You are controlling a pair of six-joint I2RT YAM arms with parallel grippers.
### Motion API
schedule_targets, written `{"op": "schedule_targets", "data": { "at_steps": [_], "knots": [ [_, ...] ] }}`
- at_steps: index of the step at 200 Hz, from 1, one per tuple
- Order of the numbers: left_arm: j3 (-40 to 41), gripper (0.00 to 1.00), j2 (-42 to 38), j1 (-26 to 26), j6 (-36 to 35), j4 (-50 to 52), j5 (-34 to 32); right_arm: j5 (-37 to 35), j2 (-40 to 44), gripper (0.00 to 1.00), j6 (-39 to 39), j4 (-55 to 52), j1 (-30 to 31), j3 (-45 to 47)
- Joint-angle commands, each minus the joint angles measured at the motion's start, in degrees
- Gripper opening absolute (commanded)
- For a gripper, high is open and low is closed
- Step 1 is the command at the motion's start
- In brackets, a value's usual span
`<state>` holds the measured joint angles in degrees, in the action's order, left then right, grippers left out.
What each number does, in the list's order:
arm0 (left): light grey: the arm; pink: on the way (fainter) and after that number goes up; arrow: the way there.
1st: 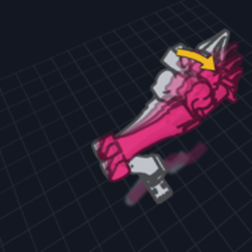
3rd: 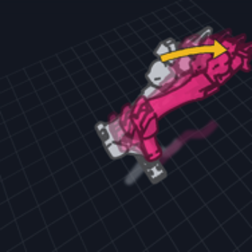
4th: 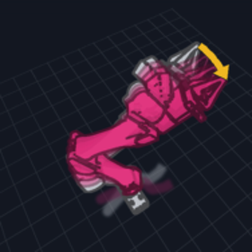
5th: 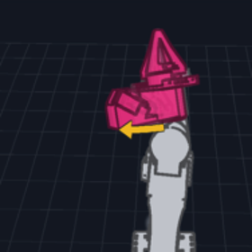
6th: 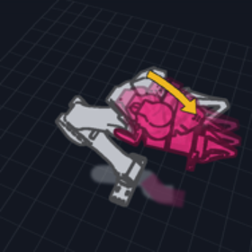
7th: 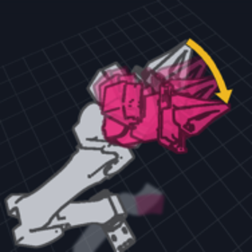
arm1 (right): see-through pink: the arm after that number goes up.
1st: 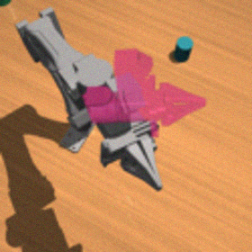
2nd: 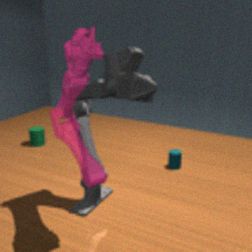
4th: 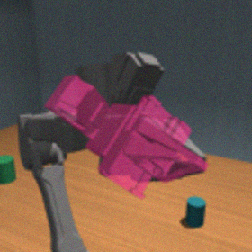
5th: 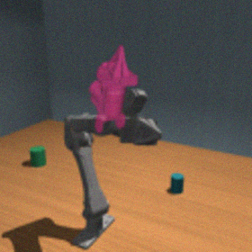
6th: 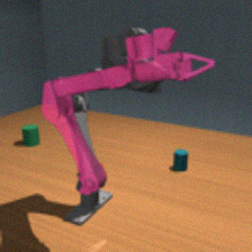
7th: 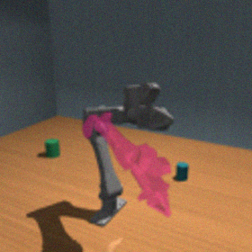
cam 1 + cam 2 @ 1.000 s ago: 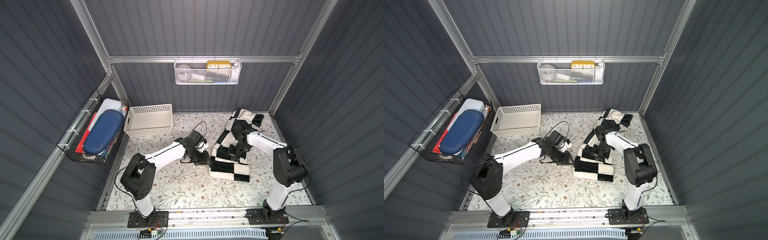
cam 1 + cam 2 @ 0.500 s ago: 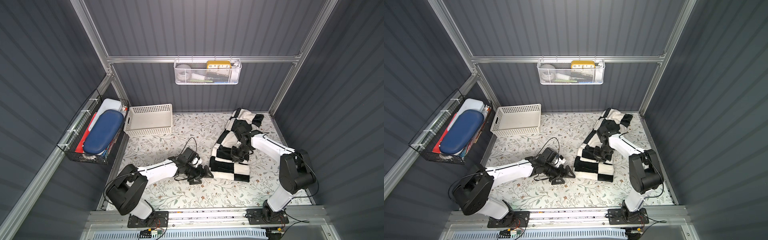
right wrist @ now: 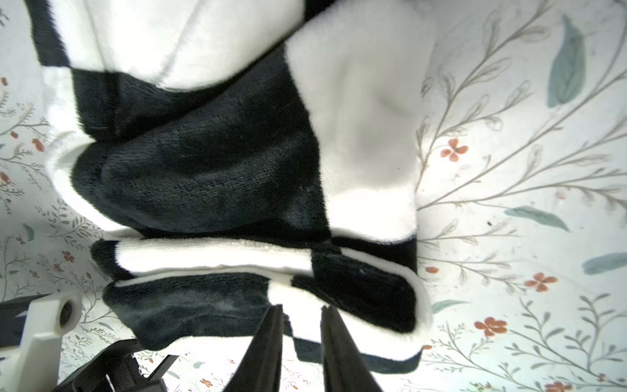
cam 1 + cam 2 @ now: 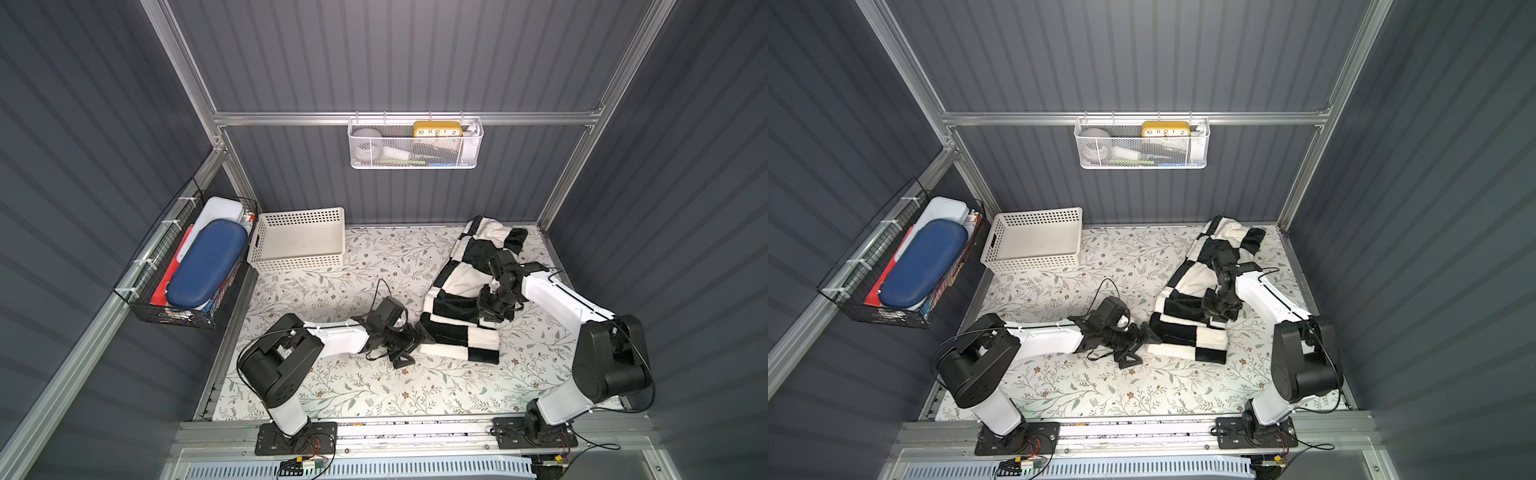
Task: Roll up the pillowcase
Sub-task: Roll the pillowcase at the center of the board.
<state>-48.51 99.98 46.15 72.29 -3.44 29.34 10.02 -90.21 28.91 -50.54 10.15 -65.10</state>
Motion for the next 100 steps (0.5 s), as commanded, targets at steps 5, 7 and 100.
{"op": "schedule_targets", "data": {
  "at_steps": [5,7,100],
  "knots": [
    [-4.30,0.88,6.34,-0.09,-0.97,7.17,-6.20,-1.27,2.36,0.22,-0.60,-1.18,-0.89,1.79],
    [-4.59,0.87,6.77,-0.21,-0.94,7.14,-6.11,-1.20,2.57,0.22,-0.58,-1.23,-0.98,1.86],
    [-12.66,0.09,4.44,-0.19,-6.67,13.76,-9.30,7.98,9.80,0.24,-0.56,-4.11,-3.21,7.07]
  ]
}}
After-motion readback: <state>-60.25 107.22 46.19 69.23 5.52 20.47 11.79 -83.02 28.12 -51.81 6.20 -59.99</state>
